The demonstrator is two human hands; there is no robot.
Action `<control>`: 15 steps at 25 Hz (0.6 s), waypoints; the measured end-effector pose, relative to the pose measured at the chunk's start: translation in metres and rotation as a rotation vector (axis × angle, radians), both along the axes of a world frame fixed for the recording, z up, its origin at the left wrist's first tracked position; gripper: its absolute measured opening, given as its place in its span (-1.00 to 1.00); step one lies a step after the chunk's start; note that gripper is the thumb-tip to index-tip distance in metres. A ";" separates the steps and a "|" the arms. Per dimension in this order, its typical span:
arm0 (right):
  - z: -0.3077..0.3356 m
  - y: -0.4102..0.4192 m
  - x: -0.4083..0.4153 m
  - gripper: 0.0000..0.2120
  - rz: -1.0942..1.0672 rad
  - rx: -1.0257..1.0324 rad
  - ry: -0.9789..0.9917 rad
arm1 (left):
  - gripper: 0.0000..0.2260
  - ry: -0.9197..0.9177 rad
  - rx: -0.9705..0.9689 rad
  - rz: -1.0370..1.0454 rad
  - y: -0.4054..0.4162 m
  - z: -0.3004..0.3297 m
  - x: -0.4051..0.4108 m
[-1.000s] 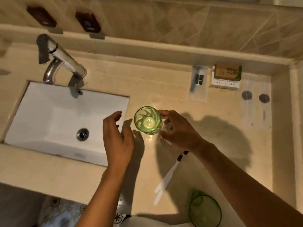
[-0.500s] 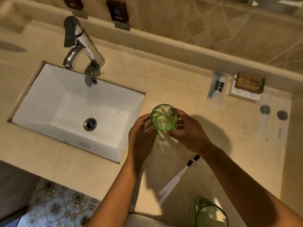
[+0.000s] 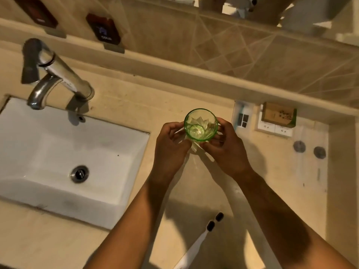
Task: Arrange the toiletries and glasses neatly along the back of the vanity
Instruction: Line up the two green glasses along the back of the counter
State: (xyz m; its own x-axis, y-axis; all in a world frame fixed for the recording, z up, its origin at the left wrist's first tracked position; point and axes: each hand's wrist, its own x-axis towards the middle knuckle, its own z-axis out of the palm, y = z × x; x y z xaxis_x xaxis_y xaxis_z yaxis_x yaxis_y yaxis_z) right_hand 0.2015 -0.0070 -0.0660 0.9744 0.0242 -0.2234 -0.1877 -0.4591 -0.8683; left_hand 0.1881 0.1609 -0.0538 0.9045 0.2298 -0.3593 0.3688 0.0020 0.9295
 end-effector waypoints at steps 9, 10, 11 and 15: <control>-0.005 -0.022 0.054 -0.44 -0.125 0.043 -0.032 | -0.60 -0.048 0.022 -0.095 -0.027 -0.006 0.070; -0.006 -0.023 0.056 -0.44 -0.135 0.037 -0.035 | -0.60 -0.052 0.021 -0.102 -0.029 -0.008 0.075; -0.006 -0.025 0.058 -0.44 -0.141 0.030 -0.038 | -0.59 -0.056 0.019 -0.106 -0.031 -0.008 0.078; -0.006 -0.029 0.067 -0.43 -0.163 0.009 -0.046 | -0.56 -0.062 0.006 -0.119 -0.040 -0.009 0.087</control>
